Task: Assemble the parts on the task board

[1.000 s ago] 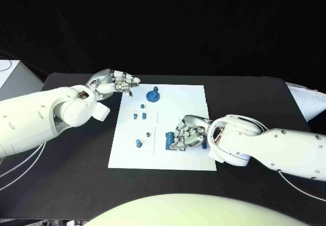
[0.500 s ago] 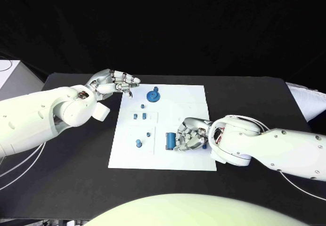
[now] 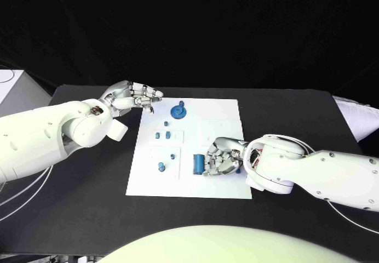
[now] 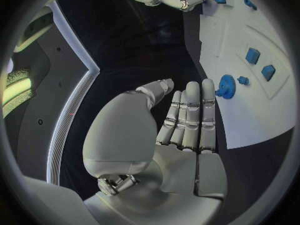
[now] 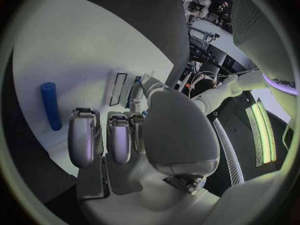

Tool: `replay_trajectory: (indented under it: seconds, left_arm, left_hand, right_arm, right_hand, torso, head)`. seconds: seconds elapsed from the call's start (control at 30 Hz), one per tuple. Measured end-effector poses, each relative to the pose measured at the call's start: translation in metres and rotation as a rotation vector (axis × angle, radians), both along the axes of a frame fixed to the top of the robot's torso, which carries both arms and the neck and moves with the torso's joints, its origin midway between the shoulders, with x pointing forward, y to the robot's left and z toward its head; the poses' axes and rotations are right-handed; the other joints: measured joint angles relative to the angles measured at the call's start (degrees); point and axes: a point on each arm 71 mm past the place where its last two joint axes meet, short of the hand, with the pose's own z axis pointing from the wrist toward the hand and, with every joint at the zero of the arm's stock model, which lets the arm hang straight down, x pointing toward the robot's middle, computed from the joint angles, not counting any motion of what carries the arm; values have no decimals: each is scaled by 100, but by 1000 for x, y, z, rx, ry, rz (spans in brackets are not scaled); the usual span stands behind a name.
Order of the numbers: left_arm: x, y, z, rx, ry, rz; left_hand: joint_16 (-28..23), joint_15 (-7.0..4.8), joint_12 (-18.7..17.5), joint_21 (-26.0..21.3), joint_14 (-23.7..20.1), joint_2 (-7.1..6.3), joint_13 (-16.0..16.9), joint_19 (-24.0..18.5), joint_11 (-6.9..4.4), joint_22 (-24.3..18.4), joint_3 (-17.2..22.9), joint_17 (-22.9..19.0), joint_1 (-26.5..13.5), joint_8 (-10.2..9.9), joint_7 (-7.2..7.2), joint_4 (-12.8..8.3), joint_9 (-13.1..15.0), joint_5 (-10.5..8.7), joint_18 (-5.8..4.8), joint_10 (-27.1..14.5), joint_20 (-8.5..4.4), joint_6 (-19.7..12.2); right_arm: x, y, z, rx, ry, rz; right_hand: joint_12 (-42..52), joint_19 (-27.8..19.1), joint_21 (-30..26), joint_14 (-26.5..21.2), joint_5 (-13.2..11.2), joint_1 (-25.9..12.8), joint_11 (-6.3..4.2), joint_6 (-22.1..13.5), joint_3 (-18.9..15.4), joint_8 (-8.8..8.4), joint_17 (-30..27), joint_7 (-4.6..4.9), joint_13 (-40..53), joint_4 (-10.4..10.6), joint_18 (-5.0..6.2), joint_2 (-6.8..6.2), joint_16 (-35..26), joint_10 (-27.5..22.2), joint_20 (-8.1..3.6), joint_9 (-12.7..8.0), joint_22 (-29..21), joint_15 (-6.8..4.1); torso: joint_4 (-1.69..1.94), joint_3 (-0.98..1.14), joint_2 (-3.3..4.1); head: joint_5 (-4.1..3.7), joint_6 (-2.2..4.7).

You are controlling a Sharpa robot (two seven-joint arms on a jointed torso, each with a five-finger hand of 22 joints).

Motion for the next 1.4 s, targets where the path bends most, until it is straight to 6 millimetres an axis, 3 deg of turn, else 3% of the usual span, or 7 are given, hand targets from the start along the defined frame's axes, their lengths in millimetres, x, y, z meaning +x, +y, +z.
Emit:
replay_trajectory:
  seconds: [0.87,1.4]
  left_arm:
    - [0,-1,0,1,2,-5]
    - [0,-2,0,2,2,-6]
  left_hand:
    - [22,0,0,-40,0,0,-5,0,0,-12,0,1,0,0,0,0,-1,0,-1,0,0,0]
    - [22,0,0,-40,0,0,-5,0,0,-11,0,0,0,0,0,0,-2,0,0,1,0,0]
  right_arm:
    - [7,1,2,32,-48,-50]
    - [12,7,4,13,-117,-58]
  right_hand:
    - [0,0,0,0,0,-168,0,-1,117,0,0,0,-2,-11,0,35,0,0,0,51,-2,0]
    - [0,0,46,0,-91,-119,0,-1,424,0,0,0,-3,-81,-1,-13,0,0,-42,83,-3,0]
  torso:
    - [-4,-5,0]
    - [1,1,0]
  head:
    - [-29,1]
    - [-41,1]
